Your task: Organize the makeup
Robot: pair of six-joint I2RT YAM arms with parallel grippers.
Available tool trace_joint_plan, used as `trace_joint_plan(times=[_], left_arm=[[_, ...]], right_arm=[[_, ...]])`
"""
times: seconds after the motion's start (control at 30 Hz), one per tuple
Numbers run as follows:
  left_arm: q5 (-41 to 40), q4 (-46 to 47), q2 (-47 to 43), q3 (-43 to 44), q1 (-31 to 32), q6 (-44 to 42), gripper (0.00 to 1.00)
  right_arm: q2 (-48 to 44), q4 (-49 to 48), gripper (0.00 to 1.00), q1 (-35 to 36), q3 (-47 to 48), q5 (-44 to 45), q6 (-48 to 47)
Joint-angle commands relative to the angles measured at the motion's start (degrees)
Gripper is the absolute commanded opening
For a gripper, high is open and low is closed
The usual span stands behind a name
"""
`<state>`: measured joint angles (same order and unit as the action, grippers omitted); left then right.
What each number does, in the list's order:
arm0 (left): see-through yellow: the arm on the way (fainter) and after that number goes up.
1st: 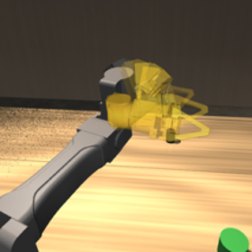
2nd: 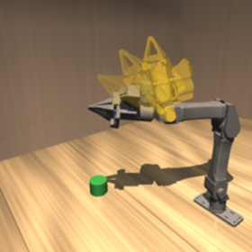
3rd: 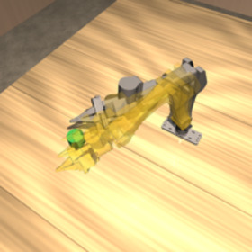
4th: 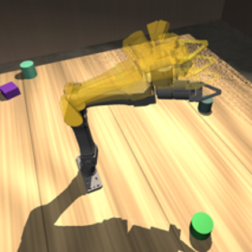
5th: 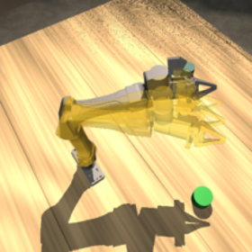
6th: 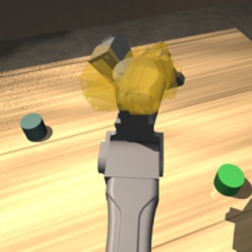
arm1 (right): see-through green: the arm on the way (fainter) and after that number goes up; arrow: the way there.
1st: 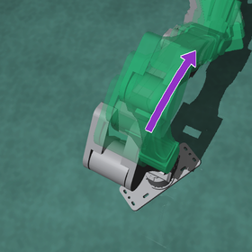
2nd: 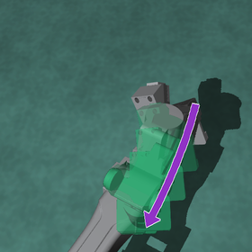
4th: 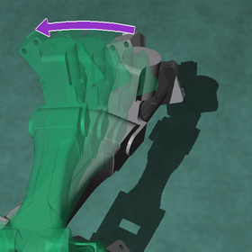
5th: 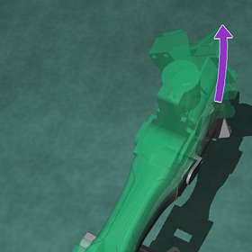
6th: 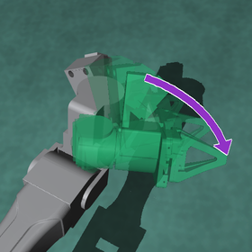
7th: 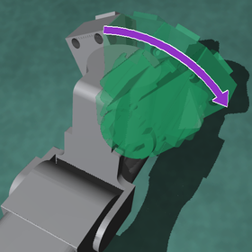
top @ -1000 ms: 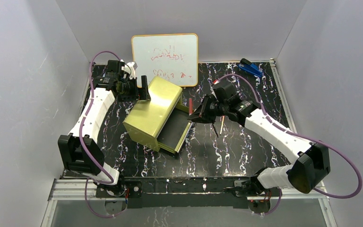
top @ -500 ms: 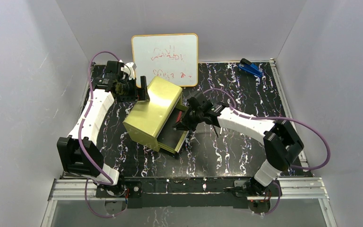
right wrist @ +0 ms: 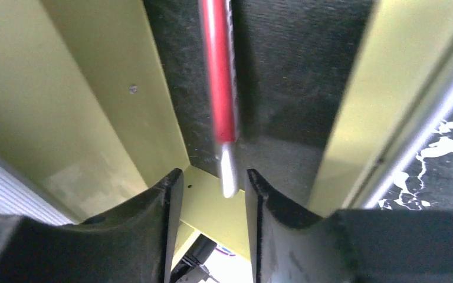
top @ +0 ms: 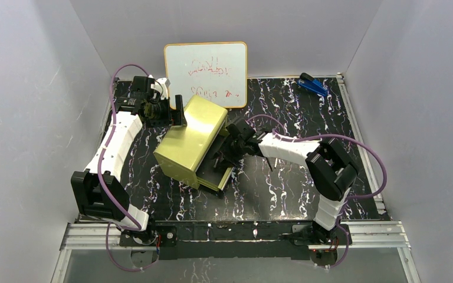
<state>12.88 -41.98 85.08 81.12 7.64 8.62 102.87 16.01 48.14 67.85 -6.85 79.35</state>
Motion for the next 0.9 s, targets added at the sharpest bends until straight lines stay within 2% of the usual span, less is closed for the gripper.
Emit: trace_joint_plan(times=[0.0, 0.1, 0.13, 0.27, 0.43, 0.53, 0.63, 0.7, 0.77, 0.87], left_arm=[[-3.7, -3.6, -0.5, -1.9, -0.3, -1.7, 0.98], [-3.6, -3.6, -0.4, -1.8, -0.3, -1.7, 0.98], [-3.6, -3.6, -0.4, -1.7, -0.3, -1.7, 0.98], [-3.6, -3.6, -0.4, -1.8, -0.3, -1.8, 0.98], [-3.6, -3.6, -0.4, -2.0, -0.3, -1.8, 0.98], [-3.5, -3.6, -0.4, -2.0, -0.3, -1.8, 0.98], [-3.4, -3.5, -0.5, -2.1, -0.3, -1.8, 0.98], [-3.3, -3.5, -0.4, -2.1, -0.3, -1.8, 0.98], [-3.2, -3.5, -0.3, -1.9, -0.3, -1.8, 0.98], [-3.1, -3.7, -0.2, -1.5, -0.3, -1.8, 0.98]], right_arm=[[0.2, -3.3, 0.59, 0.3, 4.9, -0.6, -1.0], [0.2, -3.3, 0.74, 0.3, 6.2, -0.7, -1.8], [0.0, -3.3, 0.76, 0.2, 6.7, -0.8, -1.9], [-3.2, -2.2, 0.73, 0.4, 9.3, -0.3, -2.4], [-7.9, 11.2, 0.69, 0.4, 18.4, 5.4, -8.6], [-12.0, 19.0, 0.66, 0.3, 20.3, 12.8, -13.2], [-15.7, 23.2, 0.65, 0.0, 19.1, 15.9, -21.1], [-17.2, 25.8, 0.64, -0.5, 17.5, 16.2, -30.8], [-18.9, 26.5, 0.67, -0.9, 13.7, 16.7, -40.7], [-19.5, 28.9, 0.66, -1.9, 7.3, 21.2, -47.8]])
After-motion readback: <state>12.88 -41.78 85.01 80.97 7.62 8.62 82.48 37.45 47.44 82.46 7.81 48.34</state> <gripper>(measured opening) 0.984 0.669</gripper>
